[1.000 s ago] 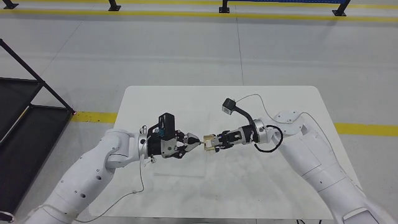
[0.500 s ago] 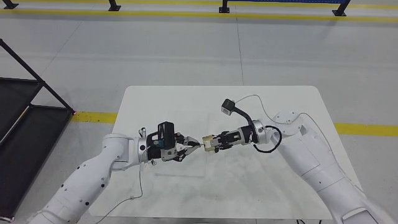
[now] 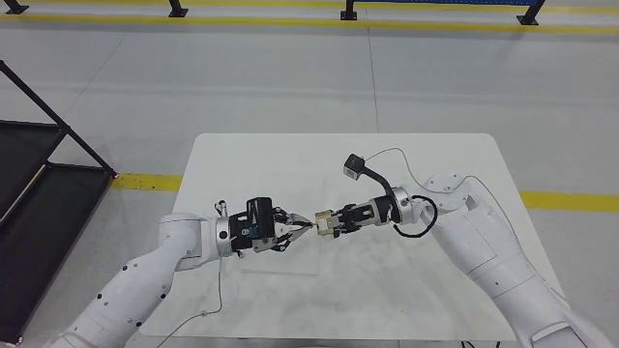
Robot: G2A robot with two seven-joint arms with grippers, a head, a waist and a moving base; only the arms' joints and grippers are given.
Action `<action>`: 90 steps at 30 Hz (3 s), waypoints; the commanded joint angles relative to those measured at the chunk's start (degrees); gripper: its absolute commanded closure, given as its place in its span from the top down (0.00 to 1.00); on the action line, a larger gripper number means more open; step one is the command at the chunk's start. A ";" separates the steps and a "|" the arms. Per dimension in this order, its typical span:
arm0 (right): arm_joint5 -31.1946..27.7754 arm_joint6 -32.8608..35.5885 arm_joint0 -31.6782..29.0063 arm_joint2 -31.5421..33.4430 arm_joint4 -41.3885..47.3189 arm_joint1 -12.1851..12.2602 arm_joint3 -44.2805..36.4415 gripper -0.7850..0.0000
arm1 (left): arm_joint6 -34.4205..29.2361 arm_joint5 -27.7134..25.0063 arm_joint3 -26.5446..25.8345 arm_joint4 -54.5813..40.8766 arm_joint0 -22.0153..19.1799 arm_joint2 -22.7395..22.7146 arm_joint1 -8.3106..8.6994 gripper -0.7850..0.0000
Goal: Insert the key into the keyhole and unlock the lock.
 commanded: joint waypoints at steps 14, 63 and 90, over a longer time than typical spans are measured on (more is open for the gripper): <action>-0.02 0.13 0.13 -0.02 0.19 -0.19 0.47 0.00 | 1.64 1.78 -0.94 3.98 1.22 -0.07 -0.08 0.00; 7.85 -13.54 -4.43 3.95 -19.79 2.33 -2.35 0.00 | 2.51 -6.63 5.19 -13.38 7.97 -14.45 1.58 1.00; 22.04 -16.11 -5.03 0.87 -32.60 2.56 1.49 0.00 | 2.51 -6.63 5.19 -13.38 7.97 -14.45 1.58 1.00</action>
